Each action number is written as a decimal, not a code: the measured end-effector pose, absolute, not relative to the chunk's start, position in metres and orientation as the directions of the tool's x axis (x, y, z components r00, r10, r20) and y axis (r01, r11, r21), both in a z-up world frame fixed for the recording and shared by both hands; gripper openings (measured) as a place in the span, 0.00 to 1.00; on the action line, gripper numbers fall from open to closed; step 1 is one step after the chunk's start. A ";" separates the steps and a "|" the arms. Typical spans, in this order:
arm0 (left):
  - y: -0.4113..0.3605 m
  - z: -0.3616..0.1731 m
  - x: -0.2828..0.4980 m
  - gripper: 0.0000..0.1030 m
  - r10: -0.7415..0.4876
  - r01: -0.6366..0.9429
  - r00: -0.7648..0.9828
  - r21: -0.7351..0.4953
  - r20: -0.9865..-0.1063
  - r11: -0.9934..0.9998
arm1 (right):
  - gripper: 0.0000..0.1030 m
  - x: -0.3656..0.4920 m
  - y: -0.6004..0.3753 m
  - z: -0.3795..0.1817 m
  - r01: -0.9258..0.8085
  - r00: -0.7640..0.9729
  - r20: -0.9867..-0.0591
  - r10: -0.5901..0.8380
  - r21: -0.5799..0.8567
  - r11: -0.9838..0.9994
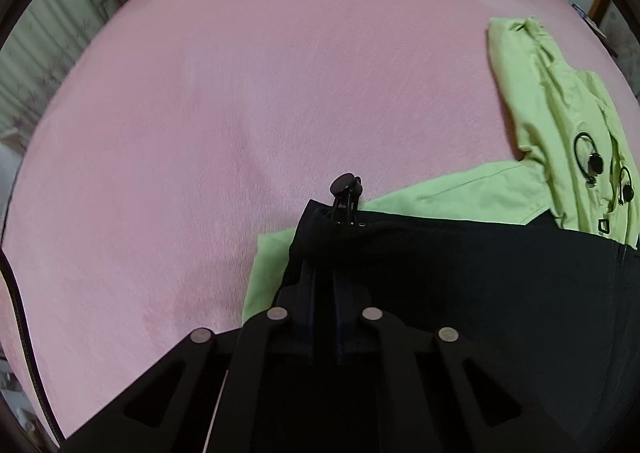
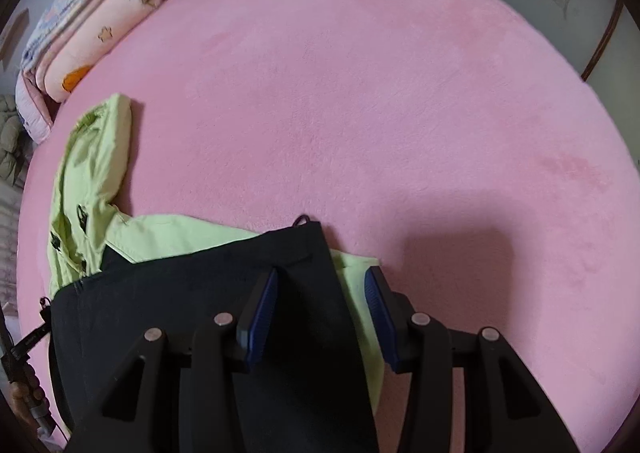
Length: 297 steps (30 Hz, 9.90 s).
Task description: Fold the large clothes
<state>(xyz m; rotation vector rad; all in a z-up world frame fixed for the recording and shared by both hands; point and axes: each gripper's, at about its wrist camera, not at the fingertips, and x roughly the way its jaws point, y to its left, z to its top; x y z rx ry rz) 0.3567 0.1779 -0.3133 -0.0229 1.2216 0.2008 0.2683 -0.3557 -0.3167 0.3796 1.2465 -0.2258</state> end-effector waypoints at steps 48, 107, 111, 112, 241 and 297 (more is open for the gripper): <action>0.051 -0.175 0.456 0.74 -0.032 0.008 0.438 -0.032 -0.898 0.999 | 0.36 0.391 -0.209 -0.158 0.121 0.536 -0.842 0.063 0.151 0.981; 0.129 -0.305 0.242 0.07 -0.333 0.102 0.364 -0.319 -0.870 0.942 | 0.12 0.196 -0.200 -0.276 -0.022 0.546 -0.818 0.184 0.205 0.978; 0.150 -0.317 0.221 0.11 -0.340 0.000 0.331 -0.361 -0.880 0.933 | 0.12 0.175 -0.205 -0.291 0.016 0.462 -0.874 0.153 0.180 0.983; 0.154 -0.317 0.216 0.13 -0.348 -0.018 0.320 -0.373 -0.881 0.928 | 0.12 0.169 -0.207 -0.292 0.024 0.448 -0.881 0.151 0.181 0.983; 0.092 -0.094 0.009 0.62 -0.379 -0.087 0.473 -0.470 -0.795 0.878 | 0.03 -0.008 -0.108 0.005 -0.210 0.506 -0.755 0.418 0.363 0.908; 0.215 -0.357 0.173 0.11 -0.496 -0.363 0.556 -0.731 -0.667 0.577 | 0.22 0.156 -0.042 -0.215 -0.047 0.565 -0.816 0.121 0.114 0.992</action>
